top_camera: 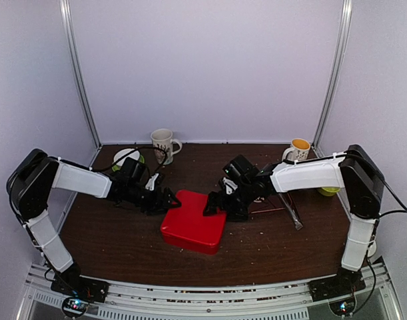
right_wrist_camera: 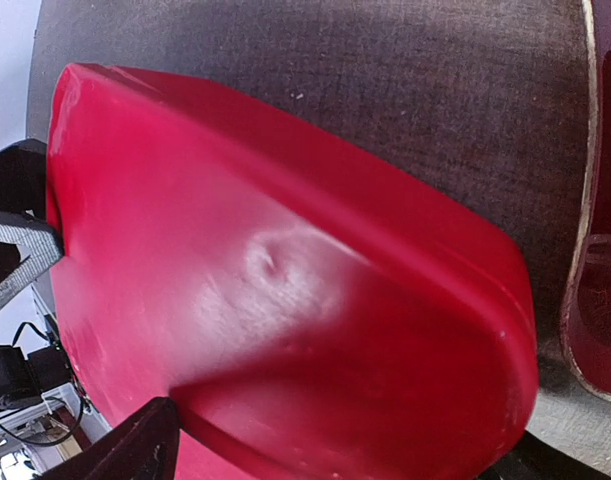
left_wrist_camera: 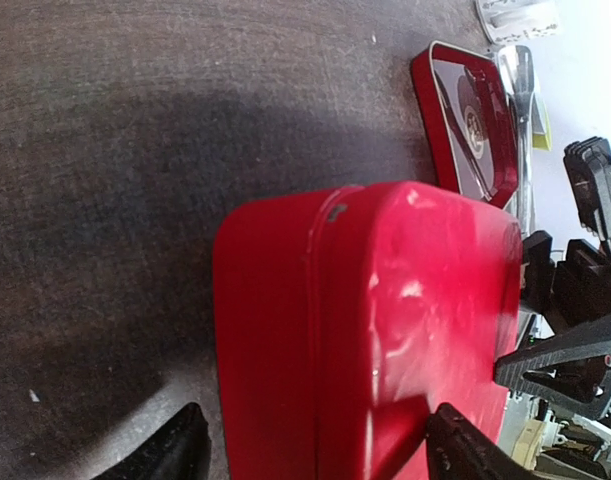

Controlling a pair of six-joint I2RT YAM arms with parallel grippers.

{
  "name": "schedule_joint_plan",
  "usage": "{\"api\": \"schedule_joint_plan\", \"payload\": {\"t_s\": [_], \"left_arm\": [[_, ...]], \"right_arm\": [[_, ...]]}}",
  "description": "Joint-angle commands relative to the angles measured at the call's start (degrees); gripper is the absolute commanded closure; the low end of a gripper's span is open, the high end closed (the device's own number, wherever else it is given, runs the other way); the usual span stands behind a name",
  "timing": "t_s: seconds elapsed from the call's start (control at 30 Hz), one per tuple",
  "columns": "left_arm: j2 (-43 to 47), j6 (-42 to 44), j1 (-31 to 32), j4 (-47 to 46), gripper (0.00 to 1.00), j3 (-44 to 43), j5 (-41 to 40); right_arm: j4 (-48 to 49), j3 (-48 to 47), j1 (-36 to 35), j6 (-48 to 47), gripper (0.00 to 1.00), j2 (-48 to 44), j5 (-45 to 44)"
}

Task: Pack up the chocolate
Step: Press the box lid onto the packing box.

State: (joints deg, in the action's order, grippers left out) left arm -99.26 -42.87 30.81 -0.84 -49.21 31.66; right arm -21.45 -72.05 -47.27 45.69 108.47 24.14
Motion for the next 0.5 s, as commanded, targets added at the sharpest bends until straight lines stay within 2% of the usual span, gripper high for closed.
{"api": "schedule_joint_plan", "payload": {"t_s": [0.0, 0.17, 0.47], "left_arm": [[-2.6, 2.1, -0.2, 1.9, 0.3, 0.0, 0.6], [-3.4, 2.0, -1.7, 1.8, 0.44, 1.0, 0.4], [-9.0, 2.9, -2.2, 1.8, 0.54, 1.8, -2.1]], "right_arm": [[0.5, -1.4, -0.4, -1.8, 0.04, 1.7, -2.5], [0.1, -1.6, -0.4, -2.7, 0.03, 1.8, -3.0], [-0.3, -2.4, -0.1, -4.2, 0.02, 2.7, -2.9]]}}
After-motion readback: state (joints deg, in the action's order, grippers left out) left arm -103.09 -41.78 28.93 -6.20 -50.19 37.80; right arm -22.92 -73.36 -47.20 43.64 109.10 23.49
